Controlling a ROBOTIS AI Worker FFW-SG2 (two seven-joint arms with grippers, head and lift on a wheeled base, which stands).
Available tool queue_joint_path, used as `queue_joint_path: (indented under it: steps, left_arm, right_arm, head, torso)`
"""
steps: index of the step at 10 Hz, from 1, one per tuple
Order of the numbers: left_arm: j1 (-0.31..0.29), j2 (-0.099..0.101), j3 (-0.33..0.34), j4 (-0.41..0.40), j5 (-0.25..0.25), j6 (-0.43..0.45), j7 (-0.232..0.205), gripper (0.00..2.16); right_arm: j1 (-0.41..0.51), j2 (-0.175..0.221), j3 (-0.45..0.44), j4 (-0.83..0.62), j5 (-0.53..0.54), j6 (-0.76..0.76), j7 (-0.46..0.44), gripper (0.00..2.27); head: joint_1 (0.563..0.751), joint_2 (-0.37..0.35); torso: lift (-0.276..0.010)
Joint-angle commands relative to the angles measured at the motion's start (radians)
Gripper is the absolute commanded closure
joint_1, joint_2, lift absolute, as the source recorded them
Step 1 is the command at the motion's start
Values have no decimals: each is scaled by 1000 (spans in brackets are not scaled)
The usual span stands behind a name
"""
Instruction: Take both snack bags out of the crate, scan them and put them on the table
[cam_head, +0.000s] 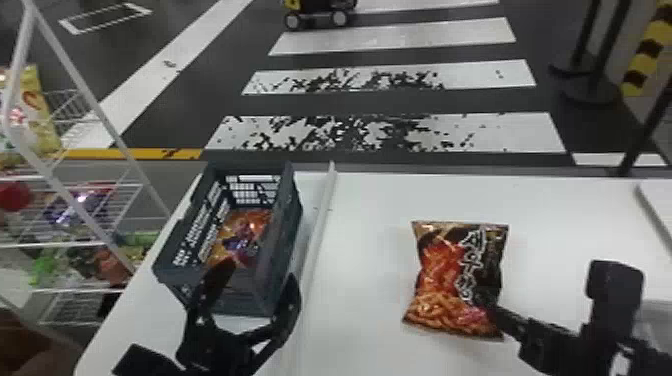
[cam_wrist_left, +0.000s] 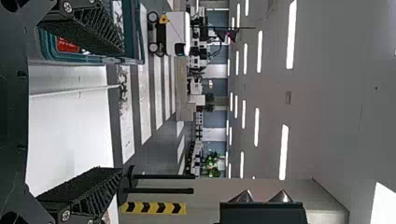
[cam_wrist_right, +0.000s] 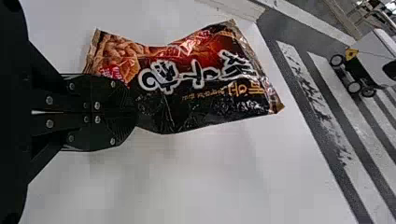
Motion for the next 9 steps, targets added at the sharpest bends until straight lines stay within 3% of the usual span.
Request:
queue_joint_path:
  steps: [1, 3, 6, 9]
  left_arm:
    - [-1, 3, 2, -1, 3, 0, 0, 113]
    - [0, 3, 5, 0, 9, -3, 0, 124]
    - [2, 3, 17, 5, 23, -3, 0, 124]
    - [-6, 3, 17, 16, 30, -3, -2, 124]
  right_arm:
    - [-2, 2, 77, -35, 174, -70, -30, 2243]
    - [-34, 2, 157, -31, 418, -162, -90, 2243]
    - [-70, -2, 195, 11, 639, -241, -159, 2243]
    - [-85, -67, 371, 140, 1088, -303, -245, 2243]
  head:
    - [695, 183]
    - [695, 151]
    - [695, 101]
    - [695, 62]
  torso:
    - [-94]
    - [-94]
    - [-94]
    - [-94]
